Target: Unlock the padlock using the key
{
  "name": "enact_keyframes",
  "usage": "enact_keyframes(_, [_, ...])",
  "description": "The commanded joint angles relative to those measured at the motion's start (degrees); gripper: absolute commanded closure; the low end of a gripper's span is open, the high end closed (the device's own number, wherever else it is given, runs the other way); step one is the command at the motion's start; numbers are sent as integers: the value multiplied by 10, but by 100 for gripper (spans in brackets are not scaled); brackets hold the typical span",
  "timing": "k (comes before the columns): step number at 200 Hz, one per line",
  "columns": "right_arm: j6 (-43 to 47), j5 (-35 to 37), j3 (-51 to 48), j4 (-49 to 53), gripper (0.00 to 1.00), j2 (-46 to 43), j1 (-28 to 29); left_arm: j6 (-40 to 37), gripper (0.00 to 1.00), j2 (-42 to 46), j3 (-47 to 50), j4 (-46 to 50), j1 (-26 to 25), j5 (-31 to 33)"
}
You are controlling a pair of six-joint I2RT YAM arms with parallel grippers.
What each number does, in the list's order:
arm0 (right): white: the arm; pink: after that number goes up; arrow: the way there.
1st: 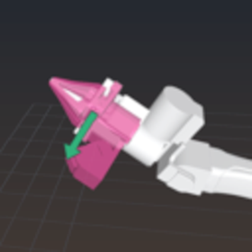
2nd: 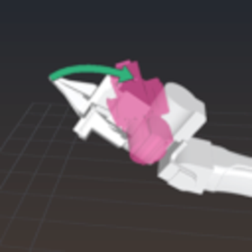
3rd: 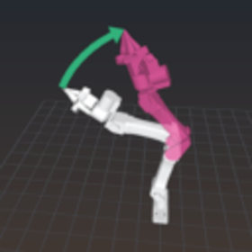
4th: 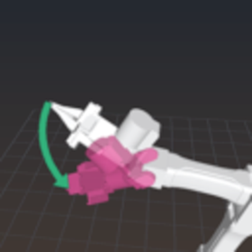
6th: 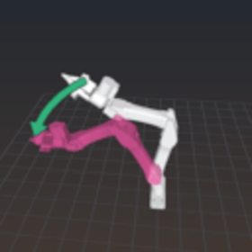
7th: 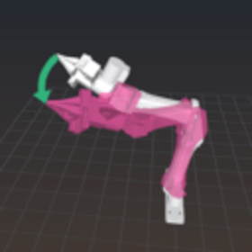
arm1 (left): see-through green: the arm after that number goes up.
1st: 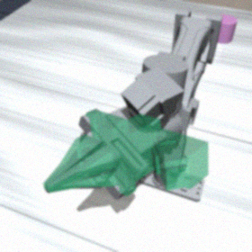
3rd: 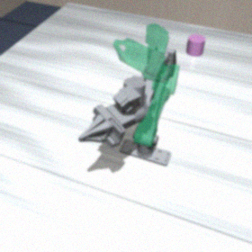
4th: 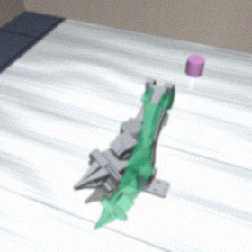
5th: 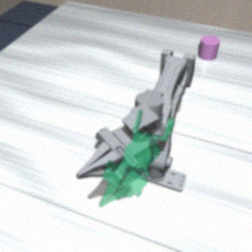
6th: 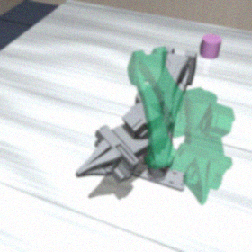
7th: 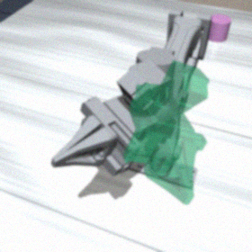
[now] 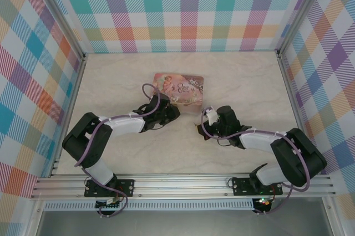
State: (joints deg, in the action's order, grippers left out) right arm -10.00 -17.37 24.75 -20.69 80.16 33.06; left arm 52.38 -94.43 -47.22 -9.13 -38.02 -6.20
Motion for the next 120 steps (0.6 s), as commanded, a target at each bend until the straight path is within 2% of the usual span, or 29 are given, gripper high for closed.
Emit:
enact_keyframes(1, [28,-8,20,-39,94,17,4,36,92,14,-2,-24,-10,-35])
enact_keyframes(62, [65,-28,38,-65,94,55,7,105,95,7,-16,-2,-10,-85])
enact_keyframes(120, [82,-40,64,-75,94,100,19,130,96,9,-9,-20,-12,-83])
